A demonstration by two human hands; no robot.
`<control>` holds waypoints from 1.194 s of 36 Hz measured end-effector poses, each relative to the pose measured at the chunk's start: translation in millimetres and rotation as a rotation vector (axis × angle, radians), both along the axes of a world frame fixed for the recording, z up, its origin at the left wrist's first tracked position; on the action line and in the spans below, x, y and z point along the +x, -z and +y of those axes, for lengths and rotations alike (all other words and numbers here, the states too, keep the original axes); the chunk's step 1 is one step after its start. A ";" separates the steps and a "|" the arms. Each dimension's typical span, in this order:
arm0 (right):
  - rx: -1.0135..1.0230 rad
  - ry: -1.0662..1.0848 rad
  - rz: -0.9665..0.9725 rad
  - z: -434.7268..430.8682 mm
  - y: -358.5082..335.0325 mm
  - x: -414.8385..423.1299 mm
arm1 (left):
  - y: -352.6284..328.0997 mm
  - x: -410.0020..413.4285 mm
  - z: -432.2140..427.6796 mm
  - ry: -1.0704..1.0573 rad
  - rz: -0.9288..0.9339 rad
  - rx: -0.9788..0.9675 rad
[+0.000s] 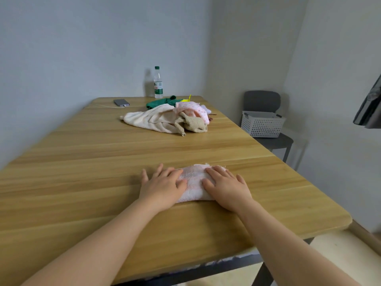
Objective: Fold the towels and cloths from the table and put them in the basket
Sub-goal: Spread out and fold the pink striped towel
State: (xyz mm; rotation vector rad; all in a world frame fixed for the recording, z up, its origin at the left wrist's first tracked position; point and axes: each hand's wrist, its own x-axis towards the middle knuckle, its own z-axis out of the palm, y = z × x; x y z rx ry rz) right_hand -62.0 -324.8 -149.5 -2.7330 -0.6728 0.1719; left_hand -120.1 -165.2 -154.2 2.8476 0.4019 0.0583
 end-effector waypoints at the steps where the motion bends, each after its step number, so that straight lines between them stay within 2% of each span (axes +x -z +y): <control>1: 0.010 0.013 -0.005 -3.4 1.0 5.5 | -0.3 7.6 -3.2 0.008 0.001 -0.002; 11: 0.069 0.059 -0.024 -18.7 4.6 94.5 | 0.8 101.7 -15.2 0.045 0.013 -0.067; 17: 0.091 0.156 0.073 -17.9 2.0 158.4 | 7.9 163.6 -13.7 -0.046 -0.069 -0.086; 21: 0.086 0.179 0.102 -15.5 2.2 172.2 | 9.3 165.2 -15.1 -0.128 -0.068 -0.058; 30: 0.044 0.245 0.266 -25.0 -23.9 144.5 | -17.4 140.4 -23.3 -0.110 0.081 -0.133; 32: 0.056 0.282 0.295 -25.7 -33.1 138.7 | -26.8 132.8 -27.9 -0.124 0.133 -0.195; 36: 0.032 0.348 0.380 -28.5 -50.1 130.6 | -40.4 120.6 -38.2 -0.193 0.182 -0.443; 39: 0.150 0.406 0.520 -36.4 -55.7 127.7 | -47.9 119.2 -45.4 -0.310 0.181 -0.670; 43: 0.329 0.474 0.659 -58.7 -59.3 126.3 | -57.8 128.5 -59.2 -0.531 0.258 -0.817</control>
